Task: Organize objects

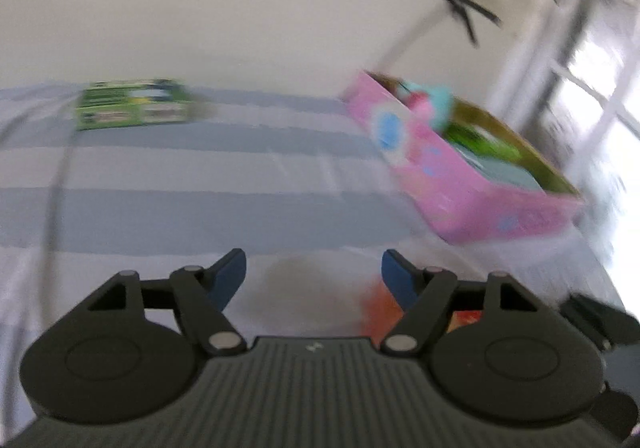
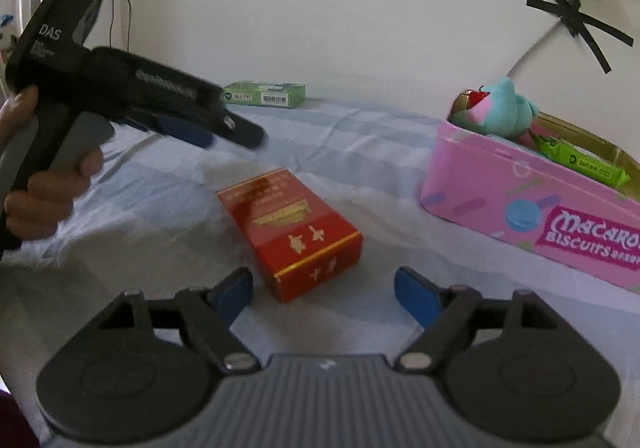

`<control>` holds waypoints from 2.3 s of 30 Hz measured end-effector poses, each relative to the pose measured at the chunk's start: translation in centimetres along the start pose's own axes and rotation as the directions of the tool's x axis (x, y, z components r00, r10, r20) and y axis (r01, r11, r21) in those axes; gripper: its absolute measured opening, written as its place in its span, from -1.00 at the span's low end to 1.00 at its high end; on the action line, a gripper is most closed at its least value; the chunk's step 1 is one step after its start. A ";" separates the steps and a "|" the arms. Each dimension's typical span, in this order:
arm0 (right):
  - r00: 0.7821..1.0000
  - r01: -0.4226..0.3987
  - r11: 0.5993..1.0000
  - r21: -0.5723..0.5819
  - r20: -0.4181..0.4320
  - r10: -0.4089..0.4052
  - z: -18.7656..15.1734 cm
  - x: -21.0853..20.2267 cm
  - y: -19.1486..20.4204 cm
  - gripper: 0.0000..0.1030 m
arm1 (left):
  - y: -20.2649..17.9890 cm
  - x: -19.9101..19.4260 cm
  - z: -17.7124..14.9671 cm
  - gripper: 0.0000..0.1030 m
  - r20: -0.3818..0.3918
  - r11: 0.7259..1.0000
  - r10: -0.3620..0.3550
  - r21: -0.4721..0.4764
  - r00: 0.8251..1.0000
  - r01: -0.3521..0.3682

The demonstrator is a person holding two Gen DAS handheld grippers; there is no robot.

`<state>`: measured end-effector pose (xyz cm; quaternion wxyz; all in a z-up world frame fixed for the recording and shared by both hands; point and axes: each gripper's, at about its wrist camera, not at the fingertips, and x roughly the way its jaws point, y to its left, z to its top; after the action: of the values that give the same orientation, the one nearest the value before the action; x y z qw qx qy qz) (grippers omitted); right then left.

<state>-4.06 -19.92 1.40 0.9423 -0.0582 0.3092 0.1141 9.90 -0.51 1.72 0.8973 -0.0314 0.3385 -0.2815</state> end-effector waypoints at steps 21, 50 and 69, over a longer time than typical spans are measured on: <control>0.953 0.063 0.988 0.139 0.287 -0.101 2.0 -3.9 -8.0 -0.15 | -13.9 2.3 7.1 0.08 0.026 0.981 -0.163 0.115 0.986 0.159; 0.875 0.197 0.853 0.484 0.305 -0.375 0.8 -3.6 -17.2 0.07 | -17.5 7.2 5.8 0.24 0.106 0.941 0.226 0.233 0.968 -0.245; 0.941 0.077 0.937 0.340 0.287 -0.181 4.5 -1.6 -7.2 0.08 | -7.2 2.6 3.5 0.31 0.113 0.943 0.300 0.116 0.947 -0.313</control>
<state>-0.94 -26.40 6.26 0.9815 0.0958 0.1654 0.0069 10.24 -8.43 4.67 0.9452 0.0682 0.2772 -0.1585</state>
